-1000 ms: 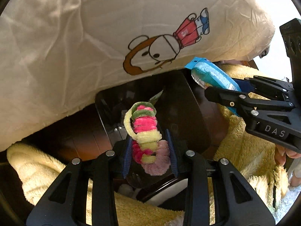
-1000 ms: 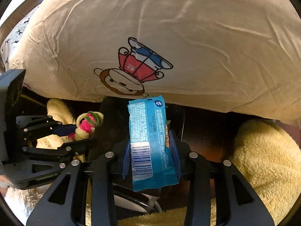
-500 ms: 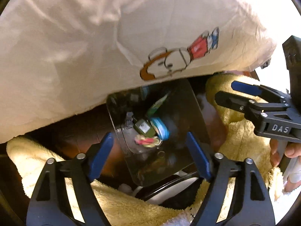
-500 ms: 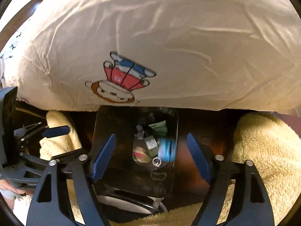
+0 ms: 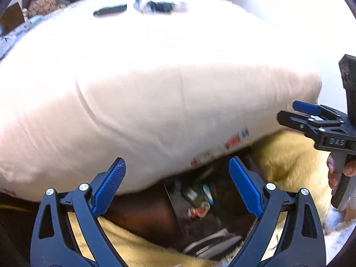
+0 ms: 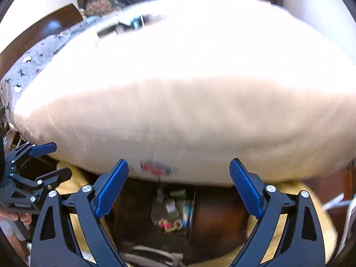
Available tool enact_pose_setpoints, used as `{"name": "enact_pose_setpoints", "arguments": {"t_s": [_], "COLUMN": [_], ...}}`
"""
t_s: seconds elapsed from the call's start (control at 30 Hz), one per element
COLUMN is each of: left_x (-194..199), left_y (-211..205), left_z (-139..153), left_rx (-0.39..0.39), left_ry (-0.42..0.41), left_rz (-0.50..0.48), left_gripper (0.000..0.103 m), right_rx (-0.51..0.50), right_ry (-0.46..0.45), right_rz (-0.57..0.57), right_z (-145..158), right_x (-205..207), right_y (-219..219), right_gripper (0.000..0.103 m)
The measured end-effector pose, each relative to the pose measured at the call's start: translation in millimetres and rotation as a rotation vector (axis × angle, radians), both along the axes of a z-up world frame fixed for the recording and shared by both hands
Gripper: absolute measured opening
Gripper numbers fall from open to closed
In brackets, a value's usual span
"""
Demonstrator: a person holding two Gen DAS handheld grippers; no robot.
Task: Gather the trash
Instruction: 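Raise both open tools back over the remaining items on the bed, then grasp the pink-lidded tin with the right tool while the left tool grasps the dark green bottle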
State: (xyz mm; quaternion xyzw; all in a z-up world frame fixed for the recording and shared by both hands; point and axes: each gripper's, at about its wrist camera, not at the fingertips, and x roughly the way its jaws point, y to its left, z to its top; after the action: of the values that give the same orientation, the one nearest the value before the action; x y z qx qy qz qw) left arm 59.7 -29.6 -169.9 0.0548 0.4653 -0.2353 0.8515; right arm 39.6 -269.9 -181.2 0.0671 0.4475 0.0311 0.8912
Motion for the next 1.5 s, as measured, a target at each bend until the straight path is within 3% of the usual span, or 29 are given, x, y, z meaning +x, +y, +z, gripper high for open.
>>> {"name": "enact_pose_setpoints", "arguments": {"t_s": [0.13,0.27,0.4,0.47,0.5,0.77,1.17,1.5], "left_x": [29,65,101,118,123,174,216,277], "left_y": [5,9,9,9,10,0,-1,15], "left_z": [28,37,41,41,43,42,48,53], "left_rx": [0.006,-0.003,0.02,0.022,0.019,0.007,-0.014,-0.025], "left_ry": [-0.079,-0.097,-0.111,-0.113,-0.114,-0.108,-0.103,-0.088], "left_rz": [0.042,0.062,0.087,0.1,0.107,0.13,0.157,0.245], "left_gripper": [0.089,0.089,0.089,0.089,0.089,0.088,0.088,0.088], "right_rx": [-0.04,-0.037,-0.076,-0.116,-0.12,-0.154,-0.151,-0.124], "right_ry": [-0.07,-0.094,-0.1,-0.109,-0.107,-0.085,-0.053,-0.054], "right_rz": [0.009,0.013,0.002,0.012,0.018,0.065,0.094,0.135], "right_z": [32,48,51,53,53,49,46,45], "right_x": [28,71,122,148,158,238,293,294], "right_y": [0,-1,-3,2,6,32,48,46], "right_gripper": [0.095,0.095,0.091,0.078,0.077,0.075,0.077,0.071]}}
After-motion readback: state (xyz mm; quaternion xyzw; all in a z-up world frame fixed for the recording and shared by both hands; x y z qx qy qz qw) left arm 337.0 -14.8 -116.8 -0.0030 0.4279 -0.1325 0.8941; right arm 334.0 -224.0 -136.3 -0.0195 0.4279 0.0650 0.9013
